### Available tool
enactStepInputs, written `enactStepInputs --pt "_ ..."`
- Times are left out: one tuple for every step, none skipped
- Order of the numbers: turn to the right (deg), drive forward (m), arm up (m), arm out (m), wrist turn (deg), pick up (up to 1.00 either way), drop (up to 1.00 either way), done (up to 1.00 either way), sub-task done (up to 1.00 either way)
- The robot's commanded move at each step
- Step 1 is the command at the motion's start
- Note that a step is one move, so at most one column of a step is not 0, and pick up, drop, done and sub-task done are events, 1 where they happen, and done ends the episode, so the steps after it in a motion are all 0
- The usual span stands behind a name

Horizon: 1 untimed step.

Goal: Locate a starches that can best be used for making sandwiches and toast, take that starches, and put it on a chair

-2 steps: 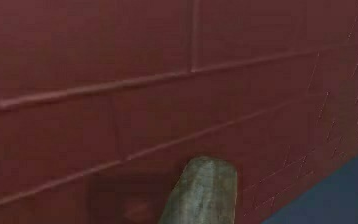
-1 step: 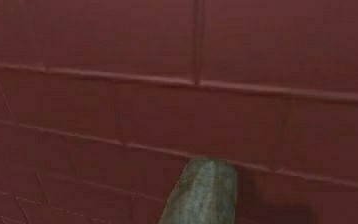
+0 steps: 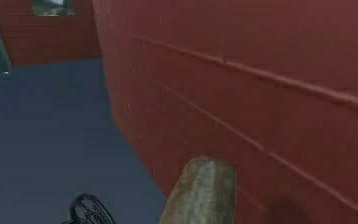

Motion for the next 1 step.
enactStepInputs --pt "45.0 0.0 0.0 0.0 0.0 0.0 0.0 0.0 0.0"
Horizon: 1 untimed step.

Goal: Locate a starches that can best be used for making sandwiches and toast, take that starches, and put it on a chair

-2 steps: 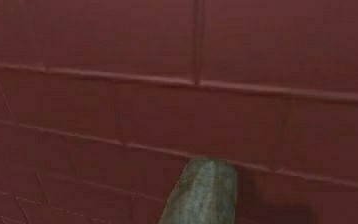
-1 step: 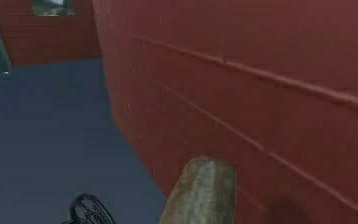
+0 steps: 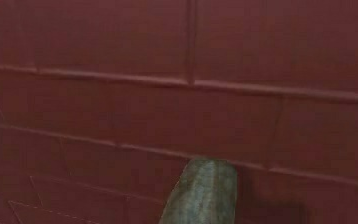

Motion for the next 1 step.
enactStepInputs --pt "45.0 0.0 0.0 0.0 0.0 0.0 0.0 0.0 0.0"
